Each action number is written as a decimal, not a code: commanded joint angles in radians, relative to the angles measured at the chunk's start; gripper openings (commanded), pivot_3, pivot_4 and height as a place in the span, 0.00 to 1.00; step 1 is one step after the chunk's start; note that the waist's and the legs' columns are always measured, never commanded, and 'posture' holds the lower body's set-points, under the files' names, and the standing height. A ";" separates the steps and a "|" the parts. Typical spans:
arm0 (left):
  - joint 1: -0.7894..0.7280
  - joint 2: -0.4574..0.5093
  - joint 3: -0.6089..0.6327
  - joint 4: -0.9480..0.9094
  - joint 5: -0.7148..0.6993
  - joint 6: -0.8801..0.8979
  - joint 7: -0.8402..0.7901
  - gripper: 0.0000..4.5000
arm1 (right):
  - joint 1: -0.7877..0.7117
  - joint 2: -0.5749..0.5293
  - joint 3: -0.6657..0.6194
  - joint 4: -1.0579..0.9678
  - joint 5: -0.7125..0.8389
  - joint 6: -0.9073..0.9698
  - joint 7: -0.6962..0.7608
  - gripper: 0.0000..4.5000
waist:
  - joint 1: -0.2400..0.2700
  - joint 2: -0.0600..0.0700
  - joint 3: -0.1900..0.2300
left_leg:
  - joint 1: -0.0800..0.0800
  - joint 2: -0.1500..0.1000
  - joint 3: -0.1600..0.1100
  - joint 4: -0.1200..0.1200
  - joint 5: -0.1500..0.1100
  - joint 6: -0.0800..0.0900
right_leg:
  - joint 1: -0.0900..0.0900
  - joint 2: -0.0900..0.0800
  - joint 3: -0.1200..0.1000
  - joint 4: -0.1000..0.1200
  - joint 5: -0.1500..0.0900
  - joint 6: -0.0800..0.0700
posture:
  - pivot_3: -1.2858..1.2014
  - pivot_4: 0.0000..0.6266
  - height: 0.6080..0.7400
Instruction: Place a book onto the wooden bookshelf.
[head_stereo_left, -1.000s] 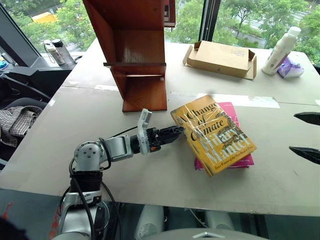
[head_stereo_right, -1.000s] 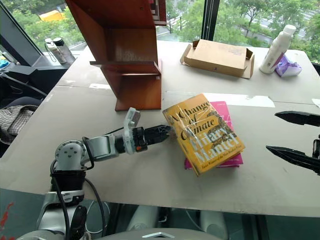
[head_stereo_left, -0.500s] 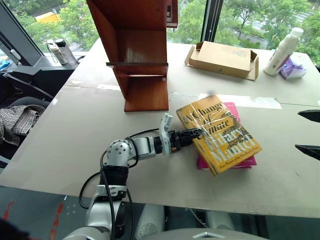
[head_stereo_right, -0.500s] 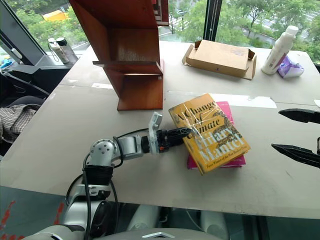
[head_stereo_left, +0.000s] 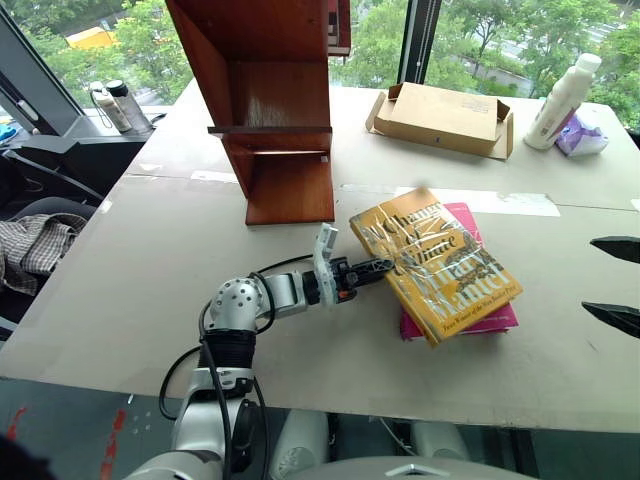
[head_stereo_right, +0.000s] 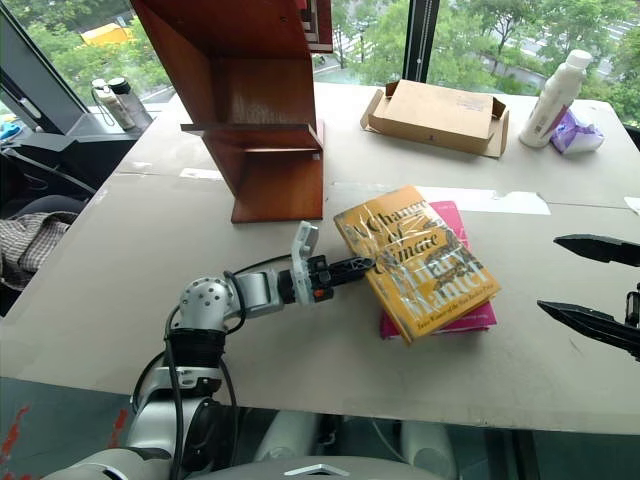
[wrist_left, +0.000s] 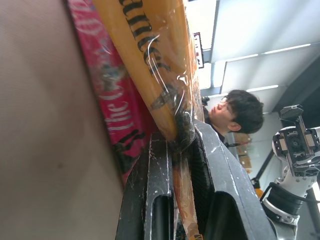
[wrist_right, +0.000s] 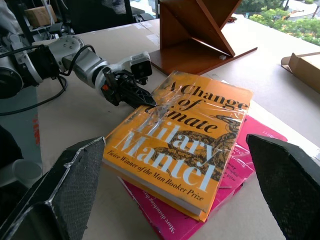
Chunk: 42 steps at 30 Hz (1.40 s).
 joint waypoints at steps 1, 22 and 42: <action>-0.016 0.029 0.060 -0.090 -0.064 0.038 -0.015 0.00 | -0.004 0.005 0.000 -0.011 -0.002 -0.030 -0.009 1.00 | 0.002 0.000 0.000 | 0.000 0.000 0.000 0.000 0.000 0.000 | 0.000 0.000 0.000 0.000 0.000 0.000 | 0.52 0.24 1.00; -0.179 0.387 -0.315 -0.465 0.575 -0.579 -0.432 0.00 | -0.047 0.122 0.033 -0.031 0.016 -0.085 -0.181 1.00 | 0.005 0.000 0.000 | -0.001 -0.002 0.001 -0.003 0.000 0.000 | 0.000 -0.002 0.000 -0.003 0.000 0.000 | 0.52 0.24 1.00; -0.793 0.481 -0.325 -0.158 1.119 -1.222 -0.571 0.00 | -0.288 0.139 0.199 0.079 0.006 -0.123 -0.288 1.00 | 0.000 -0.002 0.004 | -0.006 -0.008 0.001 -0.005 0.000 0.000 | -0.004 -0.001 0.000 -0.004 0.000 0.009 | 0.52 0.24 1.00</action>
